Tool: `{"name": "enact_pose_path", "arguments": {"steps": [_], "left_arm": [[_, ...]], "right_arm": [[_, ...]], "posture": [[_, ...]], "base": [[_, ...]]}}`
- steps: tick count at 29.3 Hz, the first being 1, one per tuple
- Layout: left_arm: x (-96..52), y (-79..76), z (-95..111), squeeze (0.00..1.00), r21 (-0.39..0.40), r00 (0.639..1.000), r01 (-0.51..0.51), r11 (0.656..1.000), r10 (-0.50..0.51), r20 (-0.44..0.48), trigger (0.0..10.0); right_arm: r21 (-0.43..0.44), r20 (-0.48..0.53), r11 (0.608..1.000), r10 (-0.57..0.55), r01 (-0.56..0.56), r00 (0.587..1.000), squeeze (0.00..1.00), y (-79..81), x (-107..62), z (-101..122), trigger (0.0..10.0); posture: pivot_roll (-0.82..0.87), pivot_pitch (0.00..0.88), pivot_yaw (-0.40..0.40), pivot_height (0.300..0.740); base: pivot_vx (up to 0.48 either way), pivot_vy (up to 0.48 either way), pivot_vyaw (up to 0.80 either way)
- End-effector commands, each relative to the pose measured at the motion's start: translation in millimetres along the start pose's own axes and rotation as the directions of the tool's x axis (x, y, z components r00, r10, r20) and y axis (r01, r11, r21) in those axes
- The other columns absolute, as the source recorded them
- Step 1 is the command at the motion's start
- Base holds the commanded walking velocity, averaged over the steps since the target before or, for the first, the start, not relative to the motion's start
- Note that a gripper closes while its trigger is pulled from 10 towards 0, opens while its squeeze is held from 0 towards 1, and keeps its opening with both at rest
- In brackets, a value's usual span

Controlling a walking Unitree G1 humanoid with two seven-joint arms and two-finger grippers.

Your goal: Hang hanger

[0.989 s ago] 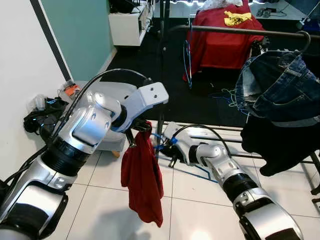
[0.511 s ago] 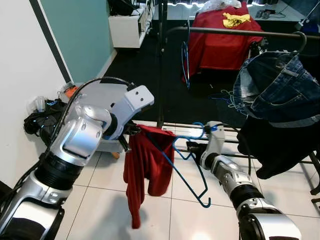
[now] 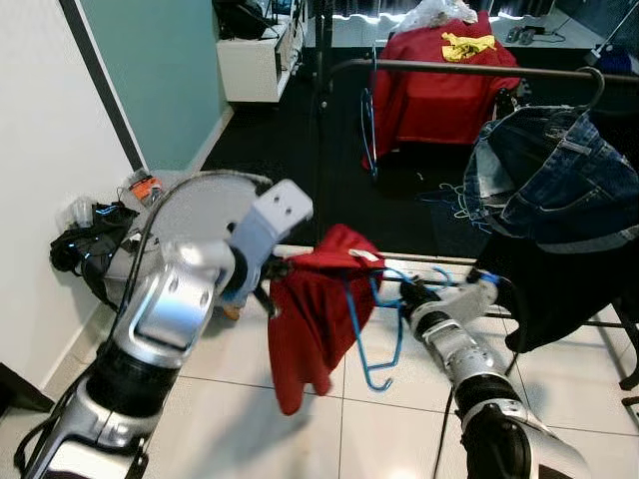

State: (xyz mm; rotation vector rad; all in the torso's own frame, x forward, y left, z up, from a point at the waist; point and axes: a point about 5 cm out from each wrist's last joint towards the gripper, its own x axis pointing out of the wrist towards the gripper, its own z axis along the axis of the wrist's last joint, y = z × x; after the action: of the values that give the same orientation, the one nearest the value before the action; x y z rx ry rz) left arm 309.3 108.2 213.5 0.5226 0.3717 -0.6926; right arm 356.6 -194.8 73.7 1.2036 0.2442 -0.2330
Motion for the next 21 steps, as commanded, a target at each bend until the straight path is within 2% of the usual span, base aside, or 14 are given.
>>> {"name": "enact_pose_path", "arguments": {"steps": [1,2,3,5,7,11,13,14,15,17,18,19,21], "left_arm": [[-3.4,-2.6,-0.3,0.00,0.034,0.999,-0.032,0.999,0.031,0.015,10.0],[-3.4,-2.6,-0.3,0.00,0.034,0.999,-0.032,0.999,0.031,0.015,10.0],[1.2,-4.5,-9.9,0.00,0.048,0.999,-0.052,0.998,0.052,-0.008,10.0],[4.1,-3.9,-15.3,0.00,0.044,0.997,-0.075,0.996,0.076,-0.018,10.0],[6.9,-4.8,-20.5,0.00,0.011,0.996,-0.082,0.997,0.083,-0.021,10.0],[8.5,-6.5,-28.4,0.00,0.012,0.995,-0.093,0.996,0.093,-0.040,10.0],[9.3,-8.5,-36.2,0.00,0.029,0.993,-0.099,0.995,0.101,-0.064,10.0],[9.5,-13.1,-42.6,0.00,0.026,0.992,-0.095,0.995,0.097,-0.075,10.0],[9.5,-13.1,-42.6,0.00,0.026,0.992,-0.095,0.995,0.097,-0.075,10.0],[9.4,-20.9,-49.0,0.00,0.015,0.993,-0.085,0.996,0.086,-0.083,10.0],[9.4,-20.9,-49.0,0.00,0.015,0.993,-0.085,0.996,0.086,-0.083,10.0],[9.7,-26.0,-50.3,0.00,0.011,0.994,-0.072,0.997,0.072,-0.076,10.0],[9.7,-26.0,-50.3,0.00,0.011,0.994,-0.072,0.997,0.072,-0.076,10.0]], "right_arm": [[0.103,0.038,0.994,-0.027,0.023,0.999,0.00,0.4,0.6,6.1,10.0],[0.103,0.038,0.994,-0.027,0.023,0.999,0.00,0.4,0.6,6.1,10.0],[0.039,-0.008,0.999,0.015,-0.015,1.000,0.00,10.5,2.0,0.3,10.0],[0.015,-0.015,0.999,0.043,-0.043,0.999,0.00,18.2,2.6,-1.7,10.0],[0.063,0.036,0.997,0.032,-0.034,0.999,0.00,23.6,3.1,7.0,10.0],[0.062,0.103,0.998,-0.003,-0.003,0.995,0.00,25.1,2.6,18.8,10.0],[0.110,0.159,0.994,-0.040,0.023,0.986,0.00,25.5,1.8,29.0,10.0],[0.207,0.242,0.978,-0.085,0.034,0.967,0.00,25.7,0.1,45.8,10.0],[0.207,0.242,0.978,-0.085,0.034,0.967,0.00,25.7,0.1,45.8,10.0],[0.364,0.343,0.931,-0.164,0.030,0.925,0.00,24.5,-3.9,68.9,10.0],[0.364,0.343,0.931,-0.164,0.030,0.925,0.00,24.5,-3.9,68.9,10.0],[0.402,0.389,0.915,-0.200,0.030,0.899,0.00,23.8,-6.7,80.0,10.0],[0.402,0.389,0.915,-0.200,0.030,0.899,0.00,23.8,-6.7,80.0,10.0]], "posture": [[0.06,0.054,0.026,0.740],[0.06,0.054,0.026,0.740],[0.06,0.056,0.025,0.740],[0.05,0.058,0.024,0.740],[0.05,0.058,0.024,0.740],[0.05,0.059,0.024,0.740],[0.05,0.059,0.024,0.740],[0.04,0.058,0.026,0.740],[0.04,0.058,0.026,0.740],[0.04,0.058,0.026,0.740],[0.04,0.058,0.026,0.740],[0.04,0.057,0.028,0.740],[0.04,0.057,0.028,0.740]], "base": [[0.000,0.000,0.00],[0.000,0.000,0.00],[0.000,0.000,0.00],[0.000,0.000,0.00],[0.000,0.000,0.00],[0.000,0.000,0.00],[0.000,0.000,0.00],[0.000,0.000,0.00],[0.000,0.000,0.00],[0.000,0.000,0.00],[0.000,0.000,0.00],[0.000,0.000,0.00],[0.000,0.000,0.00]]}}
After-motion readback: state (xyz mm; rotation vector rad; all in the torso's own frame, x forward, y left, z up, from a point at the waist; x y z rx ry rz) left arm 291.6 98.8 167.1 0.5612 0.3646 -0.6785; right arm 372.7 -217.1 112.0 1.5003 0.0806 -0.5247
